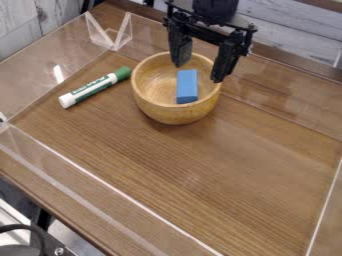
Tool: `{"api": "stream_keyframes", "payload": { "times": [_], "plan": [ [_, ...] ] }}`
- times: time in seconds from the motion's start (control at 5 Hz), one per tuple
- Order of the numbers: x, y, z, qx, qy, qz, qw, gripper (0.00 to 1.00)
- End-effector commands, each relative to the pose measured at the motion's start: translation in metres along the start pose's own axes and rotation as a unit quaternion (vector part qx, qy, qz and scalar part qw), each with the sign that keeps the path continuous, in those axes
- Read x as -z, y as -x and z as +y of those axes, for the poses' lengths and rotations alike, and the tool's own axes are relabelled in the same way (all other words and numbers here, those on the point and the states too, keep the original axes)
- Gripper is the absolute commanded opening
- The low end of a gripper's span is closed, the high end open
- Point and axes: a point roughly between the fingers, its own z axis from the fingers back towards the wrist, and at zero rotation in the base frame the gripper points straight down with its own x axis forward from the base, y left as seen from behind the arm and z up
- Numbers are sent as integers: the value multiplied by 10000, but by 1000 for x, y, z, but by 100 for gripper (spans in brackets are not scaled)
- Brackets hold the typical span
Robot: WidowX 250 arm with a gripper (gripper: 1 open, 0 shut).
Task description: Put the green marker in the brown bowl
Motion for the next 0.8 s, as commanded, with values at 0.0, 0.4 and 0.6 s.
{"api": "stream_keyframes", "payload": {
  "times": [0.0,0.4,0.6],
  "plan": [
    [1,4,8,95,-11,61,9999,100],
    [-3,13,31,325,-50,112,9994,100],
    [-5,17,43,407,-73,122,9991,100]
  ]
}}
